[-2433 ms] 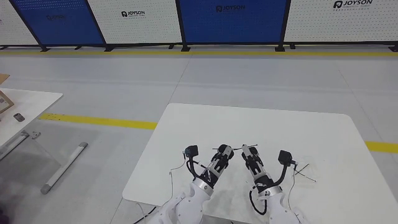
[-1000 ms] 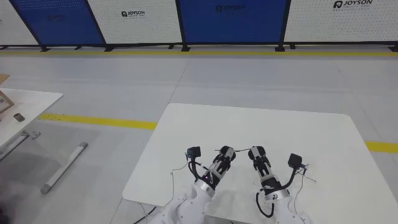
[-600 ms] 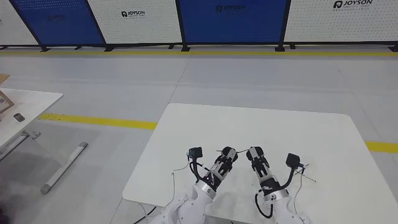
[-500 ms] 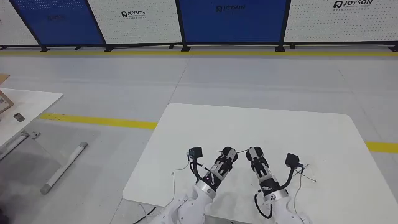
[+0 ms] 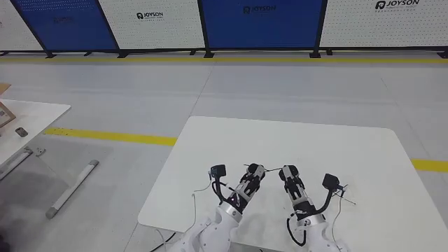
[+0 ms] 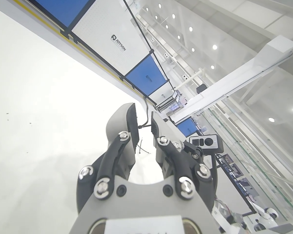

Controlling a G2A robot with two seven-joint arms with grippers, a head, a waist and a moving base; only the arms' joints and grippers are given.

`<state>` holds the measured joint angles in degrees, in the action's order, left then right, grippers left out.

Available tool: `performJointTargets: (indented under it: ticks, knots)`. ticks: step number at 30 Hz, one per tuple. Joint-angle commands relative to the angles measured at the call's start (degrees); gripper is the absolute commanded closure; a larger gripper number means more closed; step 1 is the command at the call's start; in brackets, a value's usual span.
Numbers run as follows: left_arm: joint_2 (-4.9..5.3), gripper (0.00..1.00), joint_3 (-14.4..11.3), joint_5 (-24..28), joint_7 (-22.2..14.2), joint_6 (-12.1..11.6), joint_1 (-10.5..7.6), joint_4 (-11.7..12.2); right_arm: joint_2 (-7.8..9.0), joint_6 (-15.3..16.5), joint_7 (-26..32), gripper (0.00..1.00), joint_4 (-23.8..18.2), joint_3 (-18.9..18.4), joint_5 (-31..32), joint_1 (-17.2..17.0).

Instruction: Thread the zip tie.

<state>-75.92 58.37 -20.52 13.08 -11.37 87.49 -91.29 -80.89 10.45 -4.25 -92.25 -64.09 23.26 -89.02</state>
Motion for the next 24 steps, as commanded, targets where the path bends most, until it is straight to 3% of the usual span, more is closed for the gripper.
performJointTargets:
  ticks: [1,5,13,20,24]
  knots:
    - [0.01,0.93,0.2,0.0,0.3,-0.1,0.11,-0.2,-0.01,-0.1,-0.1,1.00,0.0,0.0,0.1,0.0]
    - [0.03,0.96,0.5,0.0,0.6,-0.3,0.34,-0.5,-0.02,0.0,-0.2,1.00,0.1,0.1,0.1,0.1]
    - [0.06,0.89,0.8,0.0,0.6,-0.4,0.59,-0.7,-0.06,0.2,-0.5,1.00,0.3,0.0,-0.1,0.1]
    - [0.05,1.00,1.1,0.1,0.7,-0.5,0.63,-0.6,-0.05,0.3,-0.7,1.00,0.4,-0.1,0.0,0.1]
    - [0.05,1.00,1.0,-0.2,0.2,-0.6,0.61,-0.4,-0.04,0.4,-0.7,1.00,0.4,-0.2,0.0,0.0]
